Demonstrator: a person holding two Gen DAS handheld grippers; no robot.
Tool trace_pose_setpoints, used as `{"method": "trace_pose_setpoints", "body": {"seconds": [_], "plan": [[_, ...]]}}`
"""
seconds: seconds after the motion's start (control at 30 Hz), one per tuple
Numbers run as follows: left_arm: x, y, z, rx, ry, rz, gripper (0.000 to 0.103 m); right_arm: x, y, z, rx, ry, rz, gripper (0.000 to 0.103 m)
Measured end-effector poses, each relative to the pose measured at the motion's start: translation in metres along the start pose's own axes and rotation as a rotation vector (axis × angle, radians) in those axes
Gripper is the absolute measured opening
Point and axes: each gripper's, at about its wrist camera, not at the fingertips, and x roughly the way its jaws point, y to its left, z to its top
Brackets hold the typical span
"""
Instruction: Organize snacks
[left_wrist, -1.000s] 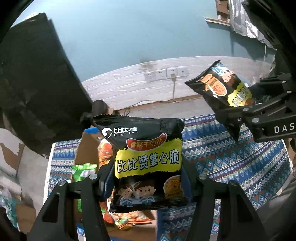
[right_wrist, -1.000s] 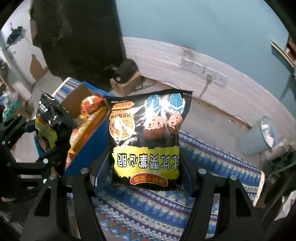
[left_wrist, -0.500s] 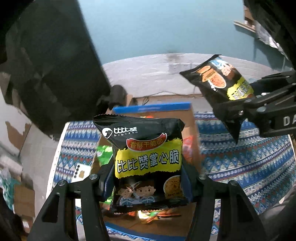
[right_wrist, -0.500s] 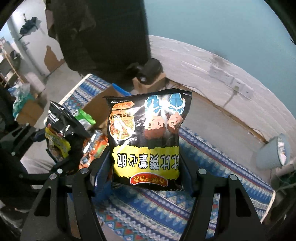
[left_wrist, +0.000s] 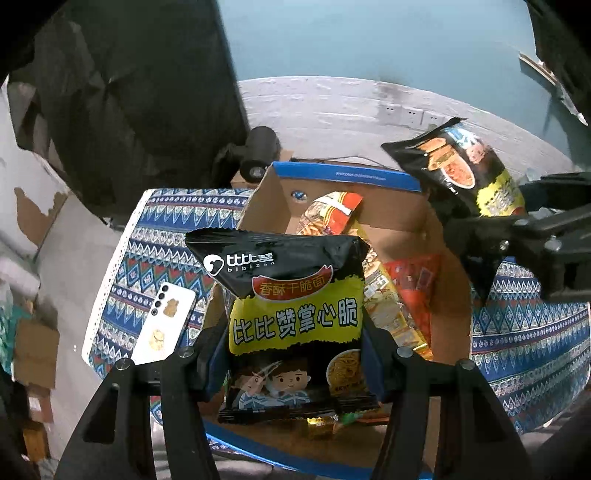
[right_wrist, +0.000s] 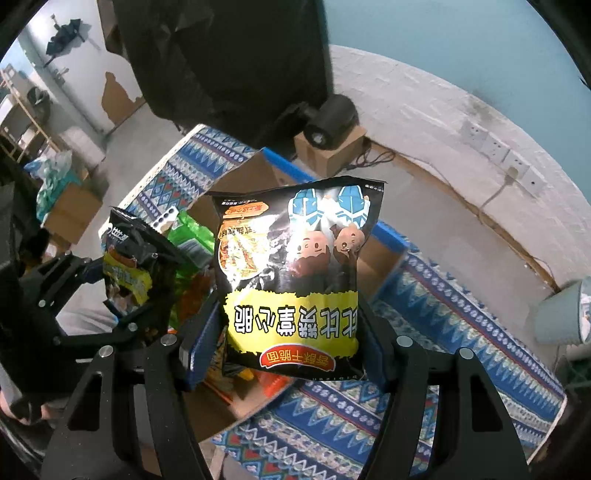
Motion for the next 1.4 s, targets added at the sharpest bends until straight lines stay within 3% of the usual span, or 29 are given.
{"method": "trace_pose_setpoints", "body": {"seconds": [0.1, 0.37, 0.6, 0.67, 1.0, 1.4], "plan": [[0.0, 0.0, 0.0, 0.0, 0.005, 0.015, 0.062, 0.003, 0.004, 0.002, -0.005, -0.001, 0.01, 0.067], [-0.016, -0.001, 0.001, 0.013, -0.031, 0.061, 0.081, -0.009, 0.004, 0.001, 0.003, -0.027, 0.005, 0.074], [-0.036, -0.008, 0.0, 0.036, -0.05, 0.073, 0.082, -0.035, -0.009, -0.011, 0.031, -0.079, -0.025, 0.075], [-0.044, -0.011, 0.0, 0.041, -0.062, 0.069, 0.088, -0.043, -0.01, -0.016, 0.035, -0.097, -0.033, 0.075], [-0.083, -0.03, 0.002, 0.064, -0.129, 0.03, 0.094, -0.091, -0.014, -0.045, 0.018, -0.202, -0.07, 0.076], [-0.098, -0.056, 0.004, 0.105, -0.162, 0.036, 0.096, -0.118, -0.029, -0.072, 0.023, -0.26, -0.095, 0.076]]}}
